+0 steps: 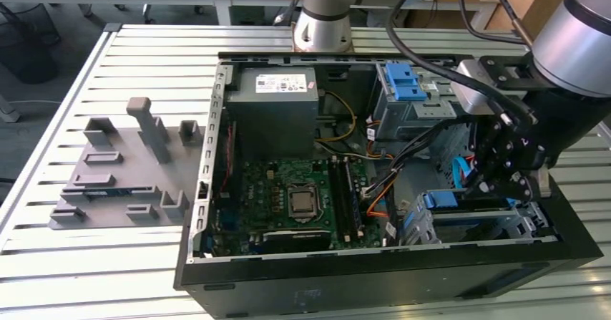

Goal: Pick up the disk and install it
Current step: 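Insert the first disk wire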

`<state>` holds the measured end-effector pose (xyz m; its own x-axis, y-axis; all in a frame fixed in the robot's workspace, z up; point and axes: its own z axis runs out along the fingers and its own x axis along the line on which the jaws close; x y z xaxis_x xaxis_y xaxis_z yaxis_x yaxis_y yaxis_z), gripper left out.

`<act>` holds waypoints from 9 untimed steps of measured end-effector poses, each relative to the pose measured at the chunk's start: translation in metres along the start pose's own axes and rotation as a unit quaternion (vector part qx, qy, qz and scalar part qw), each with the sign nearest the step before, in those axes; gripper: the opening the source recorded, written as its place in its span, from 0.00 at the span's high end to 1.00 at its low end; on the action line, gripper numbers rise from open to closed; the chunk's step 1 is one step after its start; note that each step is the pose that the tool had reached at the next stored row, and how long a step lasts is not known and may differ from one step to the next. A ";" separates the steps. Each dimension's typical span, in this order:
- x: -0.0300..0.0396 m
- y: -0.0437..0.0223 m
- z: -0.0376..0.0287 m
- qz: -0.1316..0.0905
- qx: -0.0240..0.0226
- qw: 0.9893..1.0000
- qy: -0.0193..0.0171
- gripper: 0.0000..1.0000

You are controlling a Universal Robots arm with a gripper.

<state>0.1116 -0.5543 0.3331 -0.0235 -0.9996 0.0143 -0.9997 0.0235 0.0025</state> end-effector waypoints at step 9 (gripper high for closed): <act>0.0001 -0.0004 0.0036 0.000 0.000 1.000 0.000 0.84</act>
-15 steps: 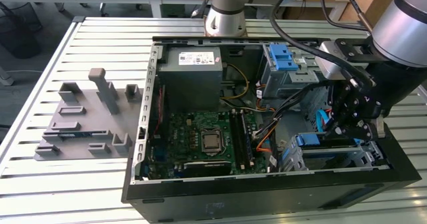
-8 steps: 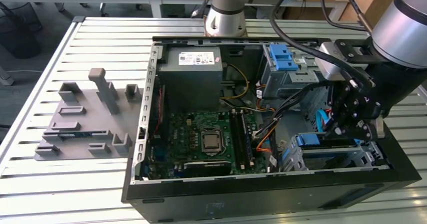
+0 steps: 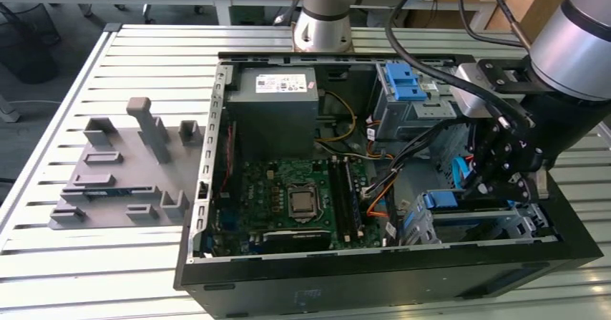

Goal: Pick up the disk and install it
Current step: 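Insert the first disk wire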

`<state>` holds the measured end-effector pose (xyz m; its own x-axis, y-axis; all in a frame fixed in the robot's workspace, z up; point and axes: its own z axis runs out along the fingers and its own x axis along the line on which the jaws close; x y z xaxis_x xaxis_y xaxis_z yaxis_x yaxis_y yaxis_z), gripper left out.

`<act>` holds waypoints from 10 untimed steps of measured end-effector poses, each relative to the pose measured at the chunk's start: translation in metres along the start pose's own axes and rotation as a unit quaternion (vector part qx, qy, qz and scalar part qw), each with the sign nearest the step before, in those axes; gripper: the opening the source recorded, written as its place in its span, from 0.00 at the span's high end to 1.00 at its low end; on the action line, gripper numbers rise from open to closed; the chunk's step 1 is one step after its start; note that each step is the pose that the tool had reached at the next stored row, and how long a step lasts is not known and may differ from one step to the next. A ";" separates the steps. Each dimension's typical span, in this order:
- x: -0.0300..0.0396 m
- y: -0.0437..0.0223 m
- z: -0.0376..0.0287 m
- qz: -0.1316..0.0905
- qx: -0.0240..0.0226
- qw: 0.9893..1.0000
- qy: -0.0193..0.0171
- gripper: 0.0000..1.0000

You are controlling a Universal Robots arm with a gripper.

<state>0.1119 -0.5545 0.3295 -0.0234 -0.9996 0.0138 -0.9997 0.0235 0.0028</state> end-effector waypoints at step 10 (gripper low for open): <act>0.0000 -0.0002 0.0007 0.000 0.000 1.000 0.000 0.77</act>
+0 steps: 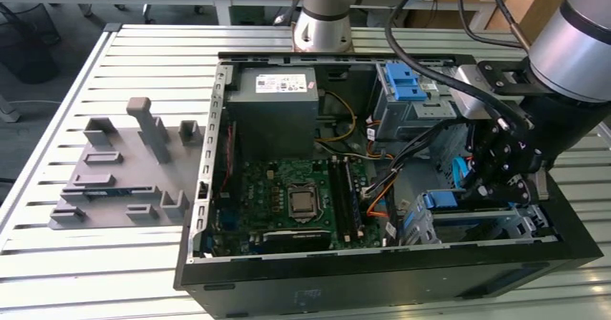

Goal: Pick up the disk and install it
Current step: 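Insert the first disk wire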

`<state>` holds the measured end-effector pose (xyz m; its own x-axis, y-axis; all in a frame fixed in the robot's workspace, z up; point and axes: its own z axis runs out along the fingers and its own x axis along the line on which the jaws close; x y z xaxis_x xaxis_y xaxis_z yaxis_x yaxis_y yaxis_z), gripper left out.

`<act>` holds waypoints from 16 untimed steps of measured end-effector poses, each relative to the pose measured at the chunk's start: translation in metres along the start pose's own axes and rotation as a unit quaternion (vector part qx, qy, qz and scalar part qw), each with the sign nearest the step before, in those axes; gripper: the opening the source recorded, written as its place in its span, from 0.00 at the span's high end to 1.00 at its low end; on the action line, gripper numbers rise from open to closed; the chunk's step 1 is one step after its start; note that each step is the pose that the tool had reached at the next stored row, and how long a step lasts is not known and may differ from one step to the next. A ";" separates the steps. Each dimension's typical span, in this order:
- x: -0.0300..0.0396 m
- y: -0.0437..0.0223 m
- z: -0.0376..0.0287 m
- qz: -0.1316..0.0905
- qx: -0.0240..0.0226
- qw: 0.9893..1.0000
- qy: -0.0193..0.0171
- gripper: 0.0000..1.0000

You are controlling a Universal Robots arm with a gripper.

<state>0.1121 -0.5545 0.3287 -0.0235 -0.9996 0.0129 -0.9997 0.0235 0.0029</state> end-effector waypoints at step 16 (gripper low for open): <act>0.0000 0.0001 -0.0246 0.000 0.000 1.000 -0.001 0.77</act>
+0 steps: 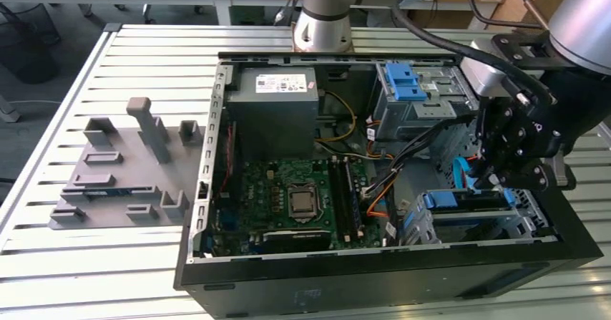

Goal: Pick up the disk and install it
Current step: 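Insert the first disk wire, then insert the second disk wire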

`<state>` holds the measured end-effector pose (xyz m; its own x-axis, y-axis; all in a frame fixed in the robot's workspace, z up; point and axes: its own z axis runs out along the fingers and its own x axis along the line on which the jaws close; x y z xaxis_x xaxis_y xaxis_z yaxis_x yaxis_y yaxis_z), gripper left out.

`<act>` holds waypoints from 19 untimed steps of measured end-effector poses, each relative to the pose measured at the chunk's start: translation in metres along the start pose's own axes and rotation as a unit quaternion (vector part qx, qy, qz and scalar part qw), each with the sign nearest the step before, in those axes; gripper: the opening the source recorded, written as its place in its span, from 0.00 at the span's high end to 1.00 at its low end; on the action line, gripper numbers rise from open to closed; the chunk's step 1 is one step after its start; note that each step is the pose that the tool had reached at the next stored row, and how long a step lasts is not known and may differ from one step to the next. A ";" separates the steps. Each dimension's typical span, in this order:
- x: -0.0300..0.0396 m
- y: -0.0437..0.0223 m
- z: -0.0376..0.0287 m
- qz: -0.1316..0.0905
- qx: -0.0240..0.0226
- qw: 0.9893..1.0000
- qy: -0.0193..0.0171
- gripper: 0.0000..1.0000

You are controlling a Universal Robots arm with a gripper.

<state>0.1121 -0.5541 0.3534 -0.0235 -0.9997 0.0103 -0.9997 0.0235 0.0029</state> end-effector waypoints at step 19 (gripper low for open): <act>-0.0004 0.0000 -0.0044 0.000 0.000 1.000 0.000 0.89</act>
<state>0.1121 -0.5537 0.3578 -0.0234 -0.9997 0.0098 -0.9997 0.0234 0.0029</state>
